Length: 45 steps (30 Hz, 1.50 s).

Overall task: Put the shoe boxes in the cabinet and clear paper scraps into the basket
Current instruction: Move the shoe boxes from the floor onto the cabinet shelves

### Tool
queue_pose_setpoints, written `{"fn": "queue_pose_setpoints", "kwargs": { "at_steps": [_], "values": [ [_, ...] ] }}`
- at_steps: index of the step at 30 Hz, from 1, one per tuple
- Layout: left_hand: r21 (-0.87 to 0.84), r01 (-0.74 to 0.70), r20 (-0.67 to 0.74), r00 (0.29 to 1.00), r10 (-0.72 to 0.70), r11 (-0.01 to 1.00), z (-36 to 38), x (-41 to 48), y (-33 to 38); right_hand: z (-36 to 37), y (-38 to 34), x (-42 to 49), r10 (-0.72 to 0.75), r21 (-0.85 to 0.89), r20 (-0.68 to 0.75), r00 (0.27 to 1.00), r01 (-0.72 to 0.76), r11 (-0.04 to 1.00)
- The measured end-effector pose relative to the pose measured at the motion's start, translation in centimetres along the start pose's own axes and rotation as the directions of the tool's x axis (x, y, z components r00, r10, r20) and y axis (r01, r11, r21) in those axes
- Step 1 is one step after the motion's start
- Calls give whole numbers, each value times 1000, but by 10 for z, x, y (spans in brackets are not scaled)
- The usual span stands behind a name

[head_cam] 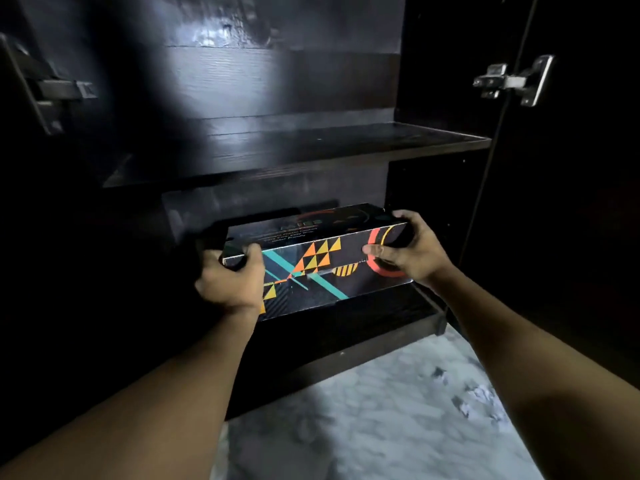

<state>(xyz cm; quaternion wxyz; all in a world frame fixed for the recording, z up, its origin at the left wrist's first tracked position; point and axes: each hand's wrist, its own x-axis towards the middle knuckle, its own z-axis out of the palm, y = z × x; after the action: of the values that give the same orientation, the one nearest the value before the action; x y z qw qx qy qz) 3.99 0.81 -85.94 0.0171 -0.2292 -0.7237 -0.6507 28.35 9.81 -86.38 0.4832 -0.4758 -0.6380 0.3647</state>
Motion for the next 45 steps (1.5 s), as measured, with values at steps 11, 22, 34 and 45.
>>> {"fn": "queue_pose_setpoints", "kwargs": {
  "at_steps": [11,22,34,45],
  "values": [
    [-59,-283,-185,945,268,957,5,25,-7,34,18,14,-109,158,-33,993,113,981],
    [212,-181,263,957,122,960,27,74,-44,86,27,53,-2,27,7,1000,2,1000],
    [587,-669,514,743,428,456,39,73,-68,138,22,67,-113,-278,-129,985,74,958],
    [593,-666,586,742,324,452,42,93,-66,143,28,68,-76,-127,83,994,86,988]
  ]
}}
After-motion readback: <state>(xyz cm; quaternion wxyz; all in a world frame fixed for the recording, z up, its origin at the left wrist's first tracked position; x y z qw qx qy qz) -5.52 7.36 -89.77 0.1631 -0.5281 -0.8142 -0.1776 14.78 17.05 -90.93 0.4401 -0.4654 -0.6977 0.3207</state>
